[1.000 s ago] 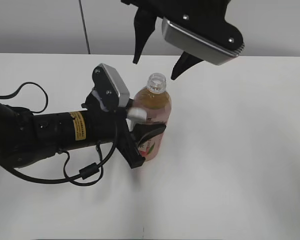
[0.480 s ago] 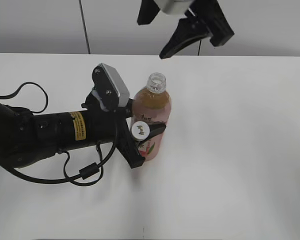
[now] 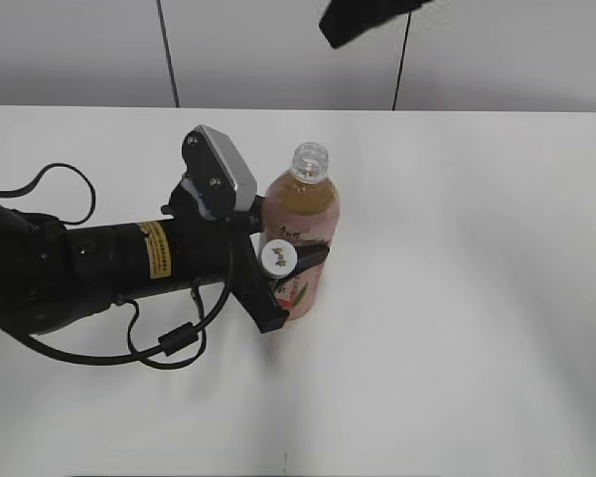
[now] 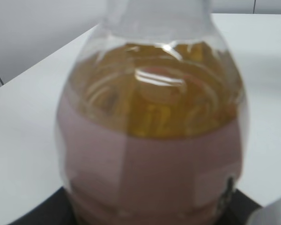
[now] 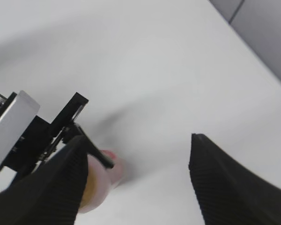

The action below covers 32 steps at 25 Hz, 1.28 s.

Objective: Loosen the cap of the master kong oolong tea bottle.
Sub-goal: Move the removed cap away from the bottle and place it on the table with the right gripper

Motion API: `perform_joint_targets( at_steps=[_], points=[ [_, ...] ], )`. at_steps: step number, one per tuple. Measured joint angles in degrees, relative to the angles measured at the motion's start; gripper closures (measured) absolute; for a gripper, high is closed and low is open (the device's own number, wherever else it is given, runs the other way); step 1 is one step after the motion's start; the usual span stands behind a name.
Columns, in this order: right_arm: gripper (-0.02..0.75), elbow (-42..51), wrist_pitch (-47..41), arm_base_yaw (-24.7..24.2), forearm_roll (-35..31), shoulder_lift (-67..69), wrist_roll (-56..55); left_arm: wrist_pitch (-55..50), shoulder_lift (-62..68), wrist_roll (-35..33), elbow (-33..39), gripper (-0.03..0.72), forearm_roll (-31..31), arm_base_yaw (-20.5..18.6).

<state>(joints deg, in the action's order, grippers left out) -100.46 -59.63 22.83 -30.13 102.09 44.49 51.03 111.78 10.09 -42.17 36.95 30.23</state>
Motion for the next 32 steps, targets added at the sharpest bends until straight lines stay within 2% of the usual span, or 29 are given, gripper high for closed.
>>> perform_joint_targets(
  at_steps=[2,4,8,11,17,22,27,32],
  points=[
    [0.227,0.00,-6.21,-0.07,3.33,0.00,-11.11,0.00,0.00,0.00,0.00,0.339,-0.31,0.00],
    [0.227,0.00,-8.88,-0.07,5.61,0.00,-20.99,-0.06,0.00,0.00,0.00,0.339,-0.71,0.00],
    [0.227,0.63,-9.66,-0.07,7.98,-0.95,-34.62,-0.17,0.00,0.03,0.00,0.339,-1.34,0.00],
    [0.227,2.03,-9.73,-0.07,8.52,-2.90,-40.38,-0.24,0.00,0.03,0.00,0.339,-1.72,0.00],
    [0.260,12.22,-9.98,1.17,5.85,-8.19,-46.35,-0.35,0.00,0.03,0.00,0.339,-2.20,0.00],
    [0.276,19.02,-8.55,7.17,2.44,-8.58,-48.23,-0.35,0.00,0.13,0.00,0.339,-2.27,0.00],
    [0.276,21.26,-3.79,11.95,2.33,-7.20,-51.07,-0.35,0.00,0.13,0.00,0.339,-2.39,0.00],
    [0.276,21.30,0.77,12.39,1.73,-3.46,-52.62,-0.35,0.00,0.13,0.00,0.339,-2.39,0.00]
  ],
)
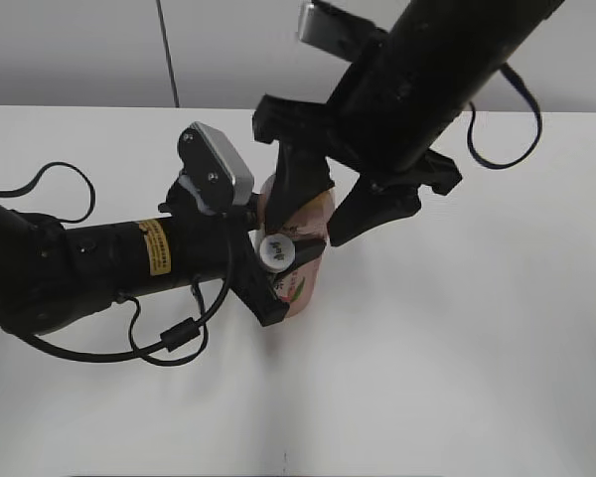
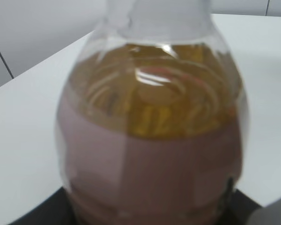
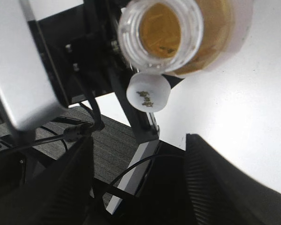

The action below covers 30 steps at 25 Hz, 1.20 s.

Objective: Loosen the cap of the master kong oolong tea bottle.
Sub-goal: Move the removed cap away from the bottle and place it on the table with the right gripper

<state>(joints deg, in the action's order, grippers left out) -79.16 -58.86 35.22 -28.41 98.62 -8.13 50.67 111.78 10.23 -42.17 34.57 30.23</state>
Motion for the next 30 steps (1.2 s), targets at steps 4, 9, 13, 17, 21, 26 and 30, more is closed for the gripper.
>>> perform_joint_targets(
  at_steps=[4,9,13,17,21,26,30],
  points=[
    [0.277,0.00,2.05,0.00,0.16,2.74,-0.18,0.00,0.00,0.04,0.00,0.339,0.00,0.00],
    [0.278,0.00,4.98,0.00,0.36,4.00,-0.18,0.00,0.00,0.04,0.00,0.339,0.00,0.00],
    [0.278,0.02,5.49,0.00,0.38,4.78,-0.21,0.00,0.00,0.04,0.00,0.339,0.00,0.00],
    [0.280,0.02,6.13,0.00,0.38,4.90,-0.29,0.00,0.00,0.04,0.00,0.339,0.00,0.00],
    [0.281,0.02,6.13,0.00,-0.08,5.86,-0.25,0.12,0.00,0.04,0.00,0.339,0.00,0.00],
    [0.283,0.07,6.24,0.00,-0.82,6.44,-0.02,0.16,0.00,-0.01,0.00,0.339,0.00,0.00],
    [0.286,0.07,6.61,0.00,-0.87,6.44,-0.02,0.18,0.00,0.04,0.00,0.339,-0.06,0.00]
  ],
)
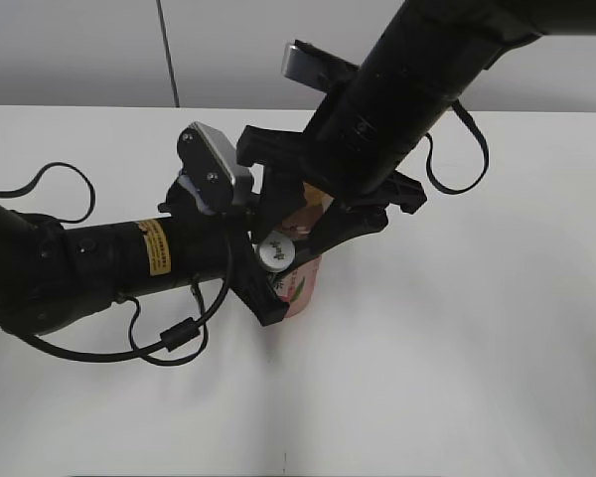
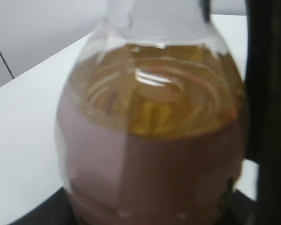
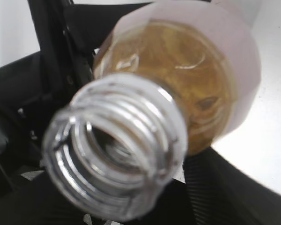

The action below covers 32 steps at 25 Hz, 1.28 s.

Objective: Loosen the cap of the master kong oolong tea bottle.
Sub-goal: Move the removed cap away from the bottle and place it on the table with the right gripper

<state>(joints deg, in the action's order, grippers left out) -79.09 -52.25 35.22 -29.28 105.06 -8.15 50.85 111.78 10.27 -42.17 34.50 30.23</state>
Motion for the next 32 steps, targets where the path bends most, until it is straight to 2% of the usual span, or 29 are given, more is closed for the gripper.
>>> perform_joint_targets(
  at_steps=[7,16,18,21,24,32],
  points=[
    [0.332,0.02,0.00,0.20,-0.23,0.00,0.02,0.05,0.00,0.00,0.00,0.339,-0.11,0.00],
    [0.344,0.02,0.28,1.16,-1.36,1.41,0.14,0.12,0.04,0.00,0.17,0.340,-0.50,-0.05],
    [0.373,0.02,0.28,1.16,-1.61,1.41,0.14,0.12,0.04,0.00,0.17,0.340,-0.57,-0.05],
    [0.463,0.02,-0.27,1.16,-1.38,1.45,1.09,0.18,0.04,-0.06,0.17,0.341,-0.57,-0.10],
    [0.467,0.02,-1.30,1.16,-1.05,1.45,2.26,0.25,0.04,-0.31,0.17,0.342,-0.24,-0.10],
    [0.468,-0.04,-5.76,1.35,6.09,-1.85,2.74,0.43,0.04,-0.50,0.17,0.342,-0.14,0.07]
  ],
)
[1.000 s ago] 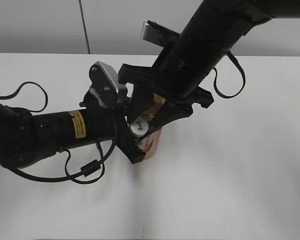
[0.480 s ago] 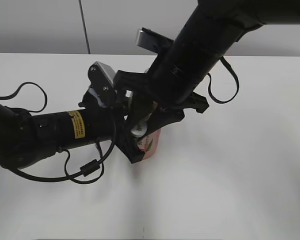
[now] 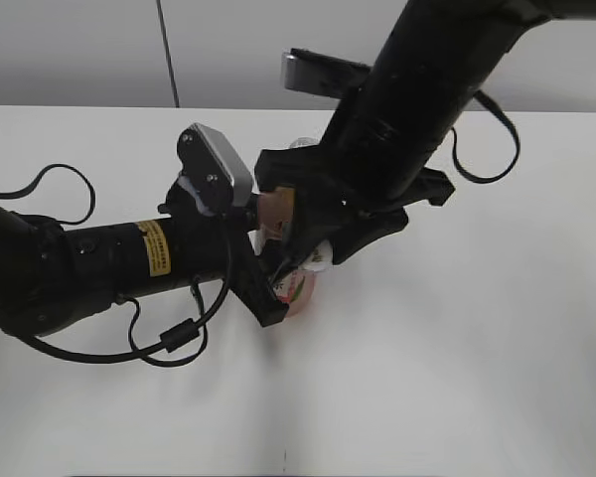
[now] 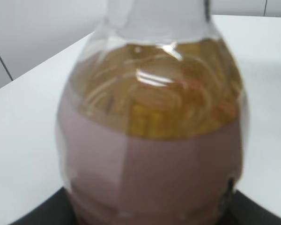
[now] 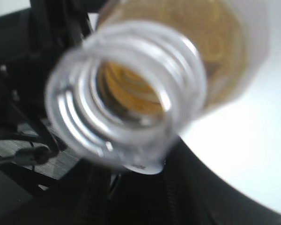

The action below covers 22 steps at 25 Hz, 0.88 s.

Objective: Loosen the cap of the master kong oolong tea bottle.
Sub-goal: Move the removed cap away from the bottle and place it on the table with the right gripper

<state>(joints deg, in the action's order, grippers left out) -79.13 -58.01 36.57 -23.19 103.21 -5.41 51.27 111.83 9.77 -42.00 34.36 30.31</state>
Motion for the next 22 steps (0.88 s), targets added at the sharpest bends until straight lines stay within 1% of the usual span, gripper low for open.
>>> perform_joint_targets(
  at_steps=[5,8,10,12,16,22],
  points=[
    [0.468,0.14,-5.45,0.00,5.89,-1.20,-0.05,0.00,0.00,0.06,0.00,0.342,-0.15,0.00],
    [0.468,1.15,-6.13,-0.35,8.12,-1.20,-0.05,0.00,0.00,0.08,0.00,0.342,-0.20,0.00],
    [0.468,2.94,-6.18,-1.76,8.56,-1.20,-0.05,-0.05,0.00,0.08,0.00,0.342,-0.20,0.00],
    [0.468,5.03,-6.13,-4.44,8.72,-1.20,-0.05,-0.05,0.00,0.08,0.00,0.342,-0.20,0.00],
    [0.468,7.29,-5.80,-12.55,9.70,-1.20,0.93,-0.05,0.00,0.13,0.00,0.342,-0.72,0.00],
    [0.468,8.30,-4.45,-24.17,11.51,-0.78,4.09,-0.64,0.02,0.29,0.00,0.342,-5.78,0.00]
  ],
)
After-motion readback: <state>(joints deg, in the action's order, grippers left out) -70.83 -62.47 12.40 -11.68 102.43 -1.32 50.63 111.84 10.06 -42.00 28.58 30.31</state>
